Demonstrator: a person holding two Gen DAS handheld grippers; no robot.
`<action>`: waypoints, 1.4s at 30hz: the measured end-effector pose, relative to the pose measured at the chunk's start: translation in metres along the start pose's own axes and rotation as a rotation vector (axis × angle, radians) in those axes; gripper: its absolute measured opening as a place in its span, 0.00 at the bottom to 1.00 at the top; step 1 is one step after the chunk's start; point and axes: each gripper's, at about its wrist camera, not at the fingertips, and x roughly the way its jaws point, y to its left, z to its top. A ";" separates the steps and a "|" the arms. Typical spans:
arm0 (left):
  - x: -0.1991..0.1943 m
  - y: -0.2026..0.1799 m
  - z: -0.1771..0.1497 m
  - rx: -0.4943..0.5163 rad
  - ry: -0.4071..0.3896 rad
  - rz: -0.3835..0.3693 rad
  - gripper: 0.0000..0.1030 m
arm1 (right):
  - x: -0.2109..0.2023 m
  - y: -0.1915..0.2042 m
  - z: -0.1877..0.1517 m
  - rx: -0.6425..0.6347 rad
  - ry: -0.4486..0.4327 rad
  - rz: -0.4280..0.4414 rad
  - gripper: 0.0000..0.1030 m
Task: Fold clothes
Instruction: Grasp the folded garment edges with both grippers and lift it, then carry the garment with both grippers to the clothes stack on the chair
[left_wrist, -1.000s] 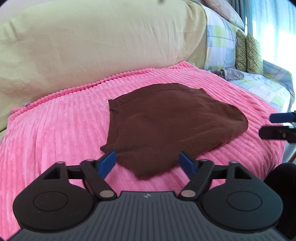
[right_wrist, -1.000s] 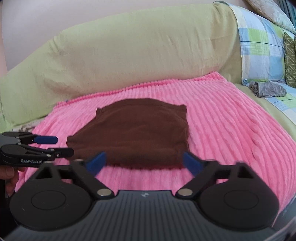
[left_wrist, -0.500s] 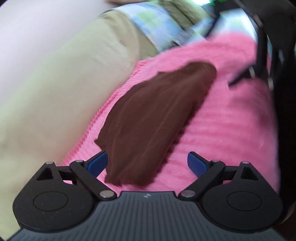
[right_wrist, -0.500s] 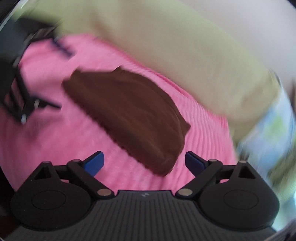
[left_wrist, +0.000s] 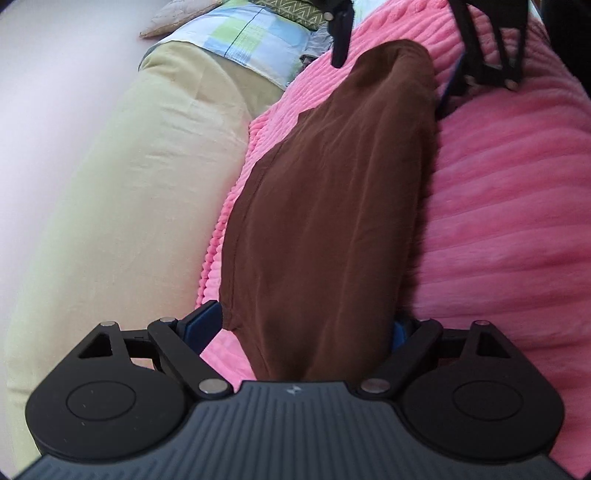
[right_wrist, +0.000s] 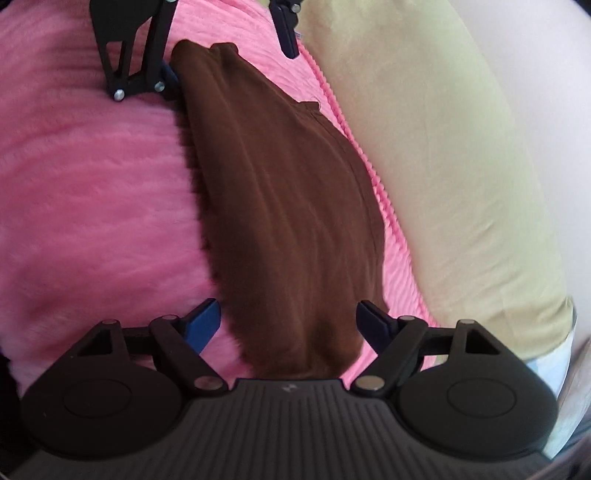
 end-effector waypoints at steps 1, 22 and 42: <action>0.003 -0.001 0.000 0.008 0.002 -0.010 0.64 | 0.005 -0.005 -0.002 0.008 -0.001 0.013 0.70; -0.149 0.074 0.070 0.266 -0.177 -0.096 0.14 | -0.184 -0.033 0.028 0.074 0.017 -0.055 0.14; -0.197 -0.009 0.441 0.413 -1.044 -0.221 0.14 | -0.439 -0.087 -0.217 0.625 0.688 -0.536 0.13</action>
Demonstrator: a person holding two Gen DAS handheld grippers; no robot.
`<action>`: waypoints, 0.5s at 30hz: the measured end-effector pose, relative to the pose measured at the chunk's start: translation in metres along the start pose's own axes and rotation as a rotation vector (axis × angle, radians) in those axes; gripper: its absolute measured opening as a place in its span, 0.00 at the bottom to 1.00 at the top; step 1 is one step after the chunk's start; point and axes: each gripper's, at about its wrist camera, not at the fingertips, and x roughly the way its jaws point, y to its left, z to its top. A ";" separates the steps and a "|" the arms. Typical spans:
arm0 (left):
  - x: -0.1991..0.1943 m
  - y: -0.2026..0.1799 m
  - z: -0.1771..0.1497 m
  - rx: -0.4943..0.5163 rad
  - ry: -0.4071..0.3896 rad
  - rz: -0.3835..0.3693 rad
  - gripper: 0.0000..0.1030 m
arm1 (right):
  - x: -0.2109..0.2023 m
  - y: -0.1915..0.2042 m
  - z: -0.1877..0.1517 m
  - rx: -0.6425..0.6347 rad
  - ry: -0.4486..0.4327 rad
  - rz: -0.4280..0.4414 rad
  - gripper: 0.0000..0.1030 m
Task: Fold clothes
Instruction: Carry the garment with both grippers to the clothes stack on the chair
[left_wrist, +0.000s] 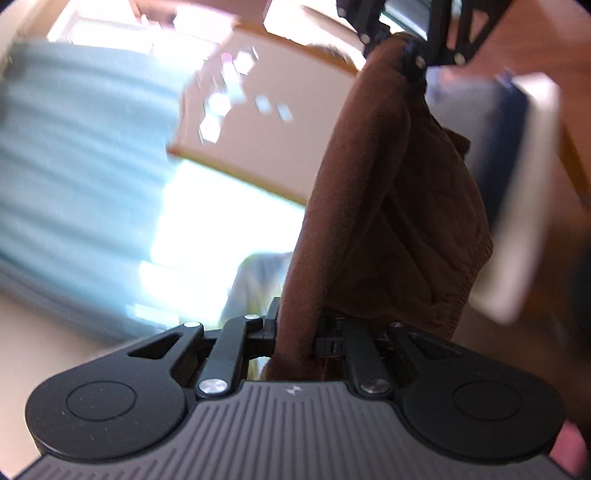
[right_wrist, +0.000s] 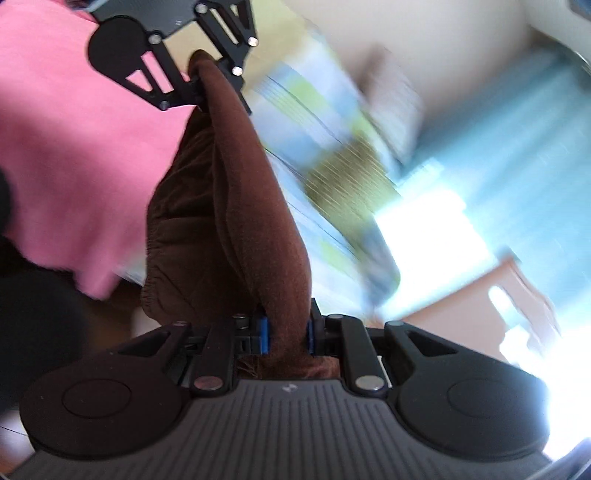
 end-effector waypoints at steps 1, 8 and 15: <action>0.024 0.004 0.015 0.001 -0.049 0.036 0.14 | 0.010 -0.032 -0.017 0.035 0.025 -0.100 0.14; 0.124 -0.077 0.026 0.015 -0.137 -0.131 0.14 | 0.057 -0.023 -0.103 0.120 0.161 -0.234 0.14; 0.133 -0.158 -0.013 0.073 -0.117 -0.282 0.14 | 0.086 0.061 -0.172 0.133 0.296 -0.056 0.16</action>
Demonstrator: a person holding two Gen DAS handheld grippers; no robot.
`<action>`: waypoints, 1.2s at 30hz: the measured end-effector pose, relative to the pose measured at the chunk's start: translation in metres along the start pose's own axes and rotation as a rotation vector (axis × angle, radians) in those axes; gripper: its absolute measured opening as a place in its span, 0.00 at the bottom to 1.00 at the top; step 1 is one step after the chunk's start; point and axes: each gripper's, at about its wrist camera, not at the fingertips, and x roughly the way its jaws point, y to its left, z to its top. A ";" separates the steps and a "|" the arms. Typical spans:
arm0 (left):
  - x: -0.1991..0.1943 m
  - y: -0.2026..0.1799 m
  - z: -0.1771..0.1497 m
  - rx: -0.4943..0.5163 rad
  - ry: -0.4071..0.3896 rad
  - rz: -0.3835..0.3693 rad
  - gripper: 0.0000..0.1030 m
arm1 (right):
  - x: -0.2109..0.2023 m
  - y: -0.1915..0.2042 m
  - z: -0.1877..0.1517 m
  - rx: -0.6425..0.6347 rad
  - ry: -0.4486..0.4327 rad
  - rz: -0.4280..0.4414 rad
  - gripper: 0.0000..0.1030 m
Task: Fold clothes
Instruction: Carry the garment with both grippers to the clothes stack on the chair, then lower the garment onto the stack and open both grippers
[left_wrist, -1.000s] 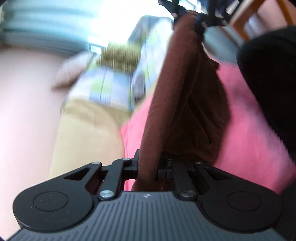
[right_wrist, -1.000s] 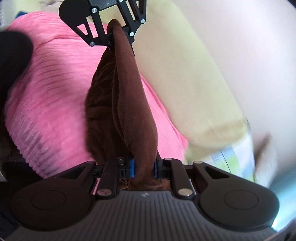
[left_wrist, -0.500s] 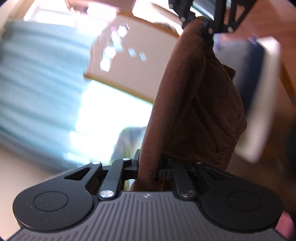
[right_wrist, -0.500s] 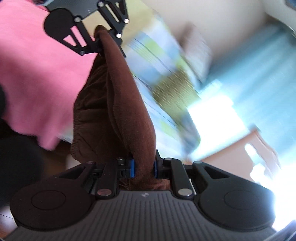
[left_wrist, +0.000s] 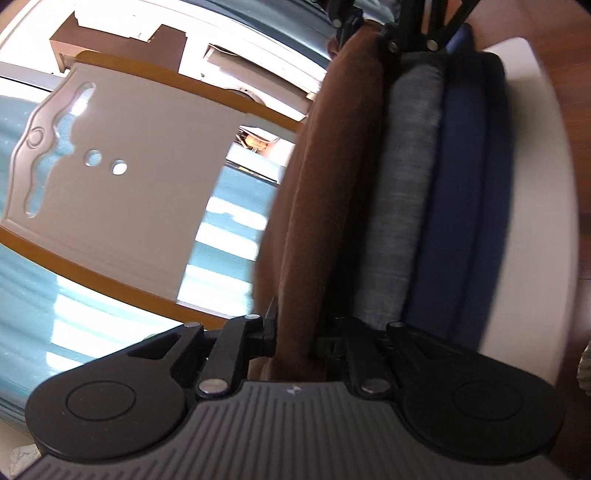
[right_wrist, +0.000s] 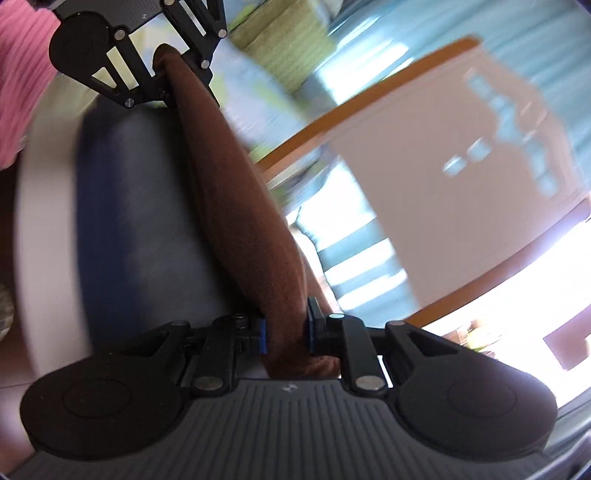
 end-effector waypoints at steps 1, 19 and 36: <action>-0.003 0.000 -0.004 -0.009 -0.006 0.007 0.15 | -0.004 0.004 -0.002 -0.005 -0.012 -0.008 0.17; 0.017 -0.021 0.039 -0.006 -0.025 0.063 0.18 | -0.019 -0.003 -0.014 -0.180 -0.022 -0.072 0.09; 0.027 -0.022 0.010 -0.038 -0.013 0.066 0.34 | -0.034 0.041 -0.031 -0.158 0.022 -0.159 0.19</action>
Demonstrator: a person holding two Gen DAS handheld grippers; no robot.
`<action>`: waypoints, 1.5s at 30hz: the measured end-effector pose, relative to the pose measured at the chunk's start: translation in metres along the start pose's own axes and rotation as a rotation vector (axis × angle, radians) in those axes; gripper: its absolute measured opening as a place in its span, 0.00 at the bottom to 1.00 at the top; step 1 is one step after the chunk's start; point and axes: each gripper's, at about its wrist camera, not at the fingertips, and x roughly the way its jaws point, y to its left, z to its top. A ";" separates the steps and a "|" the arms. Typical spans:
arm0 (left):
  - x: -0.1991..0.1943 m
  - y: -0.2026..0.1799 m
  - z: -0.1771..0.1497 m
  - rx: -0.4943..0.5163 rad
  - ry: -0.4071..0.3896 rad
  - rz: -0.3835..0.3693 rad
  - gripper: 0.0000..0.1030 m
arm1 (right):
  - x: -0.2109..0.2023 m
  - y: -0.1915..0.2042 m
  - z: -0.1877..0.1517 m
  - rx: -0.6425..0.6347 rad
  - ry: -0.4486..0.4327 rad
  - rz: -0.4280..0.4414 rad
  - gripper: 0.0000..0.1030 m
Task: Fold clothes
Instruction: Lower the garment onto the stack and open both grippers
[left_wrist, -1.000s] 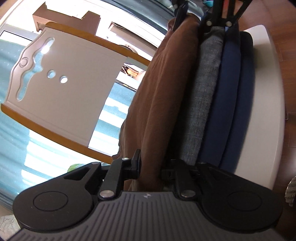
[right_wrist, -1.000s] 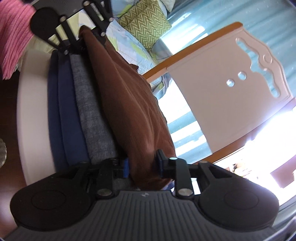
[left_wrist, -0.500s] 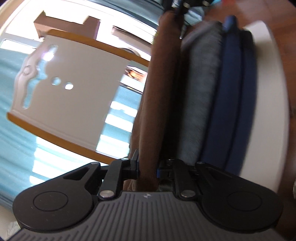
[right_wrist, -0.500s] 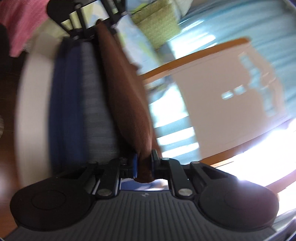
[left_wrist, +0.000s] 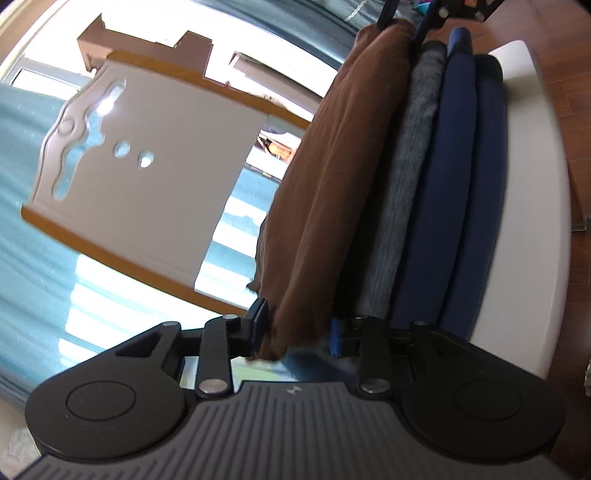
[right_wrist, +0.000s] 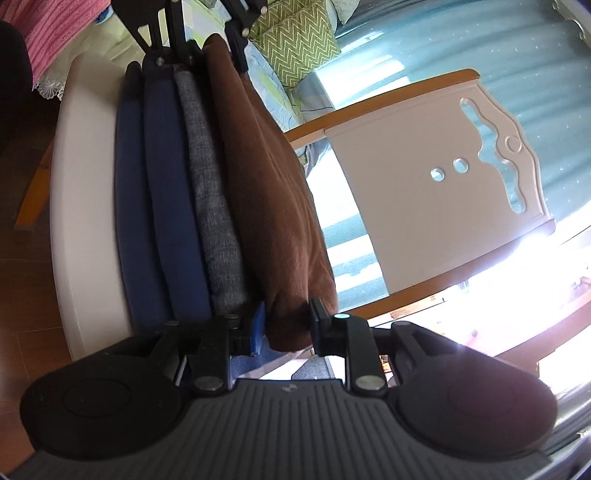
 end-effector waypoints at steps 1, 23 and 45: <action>0.001 0.000 -0.003 -0.012 0.005 -0.014 0.26 | 0.000 0.000 -0.001 0.000 0.000 0.006 0.19; 0.010 0.002 -0.019 -0.081 0.054 0.011 0.16 | -0.018 0.015 0.002 0.147 0.032 0.045 0.25; 0.007 0.007 -0.002 0.063 -0.090 0.059 0.36 | -0.005 0.001 -0.010 -0.017 0.017 -0.005 0.28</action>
